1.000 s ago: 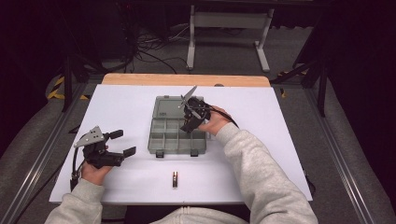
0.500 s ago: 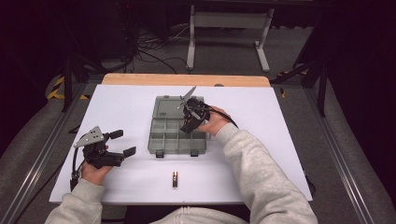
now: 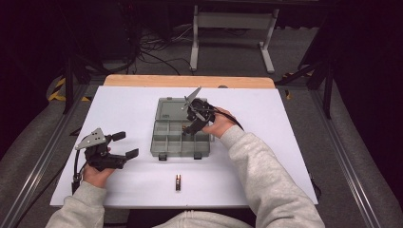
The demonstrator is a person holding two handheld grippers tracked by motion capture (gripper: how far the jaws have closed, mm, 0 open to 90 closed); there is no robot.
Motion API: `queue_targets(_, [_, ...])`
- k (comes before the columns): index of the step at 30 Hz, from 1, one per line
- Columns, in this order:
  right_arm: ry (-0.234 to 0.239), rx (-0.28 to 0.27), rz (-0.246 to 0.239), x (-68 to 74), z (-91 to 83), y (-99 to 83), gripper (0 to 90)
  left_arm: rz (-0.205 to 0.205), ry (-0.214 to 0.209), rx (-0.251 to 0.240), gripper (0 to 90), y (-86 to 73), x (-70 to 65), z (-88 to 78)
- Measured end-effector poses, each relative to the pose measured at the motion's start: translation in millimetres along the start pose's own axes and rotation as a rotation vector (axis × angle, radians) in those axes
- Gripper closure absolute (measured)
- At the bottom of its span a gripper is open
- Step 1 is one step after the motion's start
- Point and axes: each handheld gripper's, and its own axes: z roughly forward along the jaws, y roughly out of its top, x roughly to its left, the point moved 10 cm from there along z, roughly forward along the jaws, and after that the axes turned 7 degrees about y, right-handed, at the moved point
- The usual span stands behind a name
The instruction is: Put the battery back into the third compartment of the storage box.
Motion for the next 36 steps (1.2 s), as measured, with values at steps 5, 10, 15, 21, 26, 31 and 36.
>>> queue_targets(5, [0.006,-0.037,-0.019,13.3,-13.9,7.9,31.5,0.003,-0.001,0.002,7.2,-0.1,0.3,-0.7])
queue_targets(10, [0.023,-0.058,-0.027,31.1,-23.2,13.6,26.6,0.006,-0.001,0.004,7.2,-0.5,-0.4,-1.1])
queue_targets(15, [0.035,-0.071,-0.047,50.2,-30.5,15.9,20.9,0.005,0.001,0.004,7.1,-0.9,-0.5,-1.6])
queue_targets(21, [0.053,-0.074,-0.068,72.9,-33.4,17.9,18.7,0.001,0.006,-0.001,7.1,-0.4,-0.8,-1.3])
queue_targets(26, [0.06,-0.083,-0.081,87.6,-34.9,17.7,18.7,0.007,0.005,0.002,7.1,-0.8,-0.2,-1.3])
queue_targets(31, [0.073,-0.078,-0.096,98.3,-33.0,17.5,18.7,0.006,0.005,0.005,7.1,-1.1,-0.8,-0.2])
queue_targets(36, [0.085,-0.073,-0.107,106.1,-28.0,17.7,18.7,0.005,0.007,0.002,7.1,-0.9,-0.4,-0.9])
